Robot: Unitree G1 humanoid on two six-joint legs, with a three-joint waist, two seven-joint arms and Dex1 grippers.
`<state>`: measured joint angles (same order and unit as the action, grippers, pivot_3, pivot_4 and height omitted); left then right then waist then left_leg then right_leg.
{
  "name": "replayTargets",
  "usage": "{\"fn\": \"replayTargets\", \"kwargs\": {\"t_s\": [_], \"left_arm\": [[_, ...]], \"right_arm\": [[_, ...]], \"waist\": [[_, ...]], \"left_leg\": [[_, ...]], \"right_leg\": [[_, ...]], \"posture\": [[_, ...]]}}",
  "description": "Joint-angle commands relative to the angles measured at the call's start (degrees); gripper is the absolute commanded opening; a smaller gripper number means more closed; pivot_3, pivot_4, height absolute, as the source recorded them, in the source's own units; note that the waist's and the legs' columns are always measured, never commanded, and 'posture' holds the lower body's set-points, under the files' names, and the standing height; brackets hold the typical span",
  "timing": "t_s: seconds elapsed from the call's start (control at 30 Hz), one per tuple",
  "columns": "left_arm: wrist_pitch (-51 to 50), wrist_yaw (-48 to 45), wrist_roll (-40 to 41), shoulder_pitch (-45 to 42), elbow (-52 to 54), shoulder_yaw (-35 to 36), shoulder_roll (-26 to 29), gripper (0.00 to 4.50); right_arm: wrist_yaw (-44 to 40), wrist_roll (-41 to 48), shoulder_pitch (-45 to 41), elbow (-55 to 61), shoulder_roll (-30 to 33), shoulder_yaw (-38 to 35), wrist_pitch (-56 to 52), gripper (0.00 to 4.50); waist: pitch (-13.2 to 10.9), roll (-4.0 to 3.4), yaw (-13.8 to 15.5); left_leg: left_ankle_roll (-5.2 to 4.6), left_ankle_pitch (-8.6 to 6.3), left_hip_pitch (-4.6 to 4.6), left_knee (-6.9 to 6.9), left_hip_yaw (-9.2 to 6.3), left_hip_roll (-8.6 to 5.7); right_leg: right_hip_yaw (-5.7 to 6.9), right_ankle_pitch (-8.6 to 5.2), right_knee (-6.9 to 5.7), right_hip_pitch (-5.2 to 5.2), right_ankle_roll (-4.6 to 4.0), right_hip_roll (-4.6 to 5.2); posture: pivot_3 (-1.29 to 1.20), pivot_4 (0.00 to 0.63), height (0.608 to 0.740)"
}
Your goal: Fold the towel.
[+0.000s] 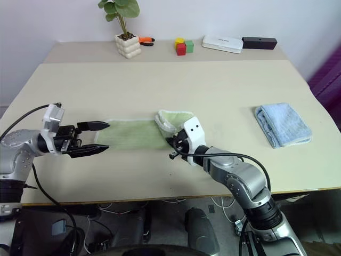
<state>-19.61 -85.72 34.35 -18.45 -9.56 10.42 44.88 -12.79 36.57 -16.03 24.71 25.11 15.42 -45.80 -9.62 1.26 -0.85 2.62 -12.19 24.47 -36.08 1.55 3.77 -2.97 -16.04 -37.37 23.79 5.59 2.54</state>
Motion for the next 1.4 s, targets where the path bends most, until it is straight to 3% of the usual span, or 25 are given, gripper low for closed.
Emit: {"fn": "replayTargets", "kwargs": {"t_s": [0.03, 0.37, 0.47, 0.7, 0.83, 0.9, 1.03, 1.1, 1.23, 1.4], "left_arm": [[-0.46, 0.62, 1.18, 0.67, 2.35, 1.91, 1.04, 4.50], [-0.02, 1.07, 0.98, 0.75, 2.25, 1.65, 1.08, 4.50], [0.14, 0.85, 0.83, 0.50, 1.99, 1.46, 1.15, 4.50], [0.21, 0.52, 0.66, -0.16, 1.33, 1.01, 0.99, 4.50], [0.35, 0.37, 0.55, -0.76, 0.77, 0.89, 0.87, 4.50], [0.50, 0.32, 0.44, -0.95, 0.48, 0.75, 0.71, 4.50], [0.80, 0.28, 0.20, -1.45, -0.14, 0.39, 0.36, 4.50], [0.93, 0.35, 0.17, -1.71, -0.32, 0.24, 0.23, 4.50], [1.11, 0.59, 0.14, -1.73, -0.19, 0.18, -0.08, 4.50], [1.09, 0.98, 0.31, -1.09, 0.43, 0.51, -0.03, 4.50]], "right_arm": [[-1.82, -1.68, -0.78, 1.12, -0.88, 0.29, -0.36, 0.05], [-5.18, -10.12, -3.10, -1.26, -3.01, 3.36, 0.77, 0.05], [-5.83, -9.77, -2.65, -0.66, -4.17, 2.05, 0.05, 0.95], [-8.04, -9.54, -2.68, 1.77, -5.00, -0.19, 1.31, 4.48], [-10.35, -8.70, -2.78, 3.61, -5.09, -3.07, 3.63, 4.48], [-10.92, -5.32, -4.08, 2.51, -6.29, -8.77, 4.68, 4.48], [-10.82, -3.94, -6.94, -1.55, -7.98, -14.76, 7.75, 3.17], [-8.65, -7.22, -8.23, -5.33, -8.89, -15.45, 10.29, 2.08], [-9.48, -16.81, -7.77, -12.36, -8.61, -10.08, 19.83, 0.04], [-8.88, -19.86, -7.07, -20.91, -14.74, -9.22, 28.68, 0.04]], "waist": [[0.00, 0.00, 0.11], [0.00, 0.00, 0.05], [0.00, 0.00, 0.01], [0.00, 0.00, 0.03], [0.00, 0.00, 0.04], [0.00, 0.00, 0.07], [0.00, 0.00, 0.03], [0.00, 0.00, -0.02], [0.00, 0.00, -0.10], [-0.01, -0.01, -0.26]], "left_leg": [[0.00, 0.00, 0.00, -0.01, 0.00, 0.00], [0.00, 0.00, 0.00, 0.01, 0.00, 0.00], [0.00, 0.00, 0.00, 0.00, 0.00, 0.00], [0.00, 0.00, 0.00, 0.00, 0.00, 0.00], [0.00, 0.00, 0.00, 0.01, 0.00, 0.00], [0.00, 0.00, 0.00, 0.00, 0.00, 0.00], [0.00, 0.00, 0.00, -0.01, 0.00, -0.01], [0.00, 0.00, -0.02, 0.01, 0.00, 0.00], [0.00, 0.00, -0.01, 0.04, 0.02, -0.01], [0.00, 0.00, -0.01, 0.06, 0.02, 0.00]], "right_leg": [[0.01, 0.00, 0.00, 0.00, 0.00, 0.00], [0.01, 0.00, 0.00, 0.02, 0.00, -0.01], [0.01, 0.00, 0.00, 0.01, 0.00, -0.01], [0.01, 0.00, 0.00, 0.01, 0.00, -0.01], [0.01, 0.00, 0.00, 0.02, 0.01, -0.01], [0.01, 0.00, 0.00, 0.00, 0.01, -0.01], [0.01, 0.01, 0.00, -0.01, 0.02, -0.01], [0.02, 0.01, 0.00, 0.00, 0.02, -0.02], [0.02, 0.01, 0.01, 0.02, 0.02, -0.02], [0.01, 0.06, -0.06, 0.07, 0.10, -0.04]], "posture": [[0.00, 0.150, 0.740], [0.00, 0.150, 0.740], [0.00, 0.150, 0.740], [0.00, 0.150, 0.740], [0.00, 0.150, 0.740], [0.00, 0.150, 0.740], [0.00, 0.150, 0.740], [0.00, 0.150, 0.740], [0.00, 0.150, 0.740], [0.00, 0.150, 0.740]]}}
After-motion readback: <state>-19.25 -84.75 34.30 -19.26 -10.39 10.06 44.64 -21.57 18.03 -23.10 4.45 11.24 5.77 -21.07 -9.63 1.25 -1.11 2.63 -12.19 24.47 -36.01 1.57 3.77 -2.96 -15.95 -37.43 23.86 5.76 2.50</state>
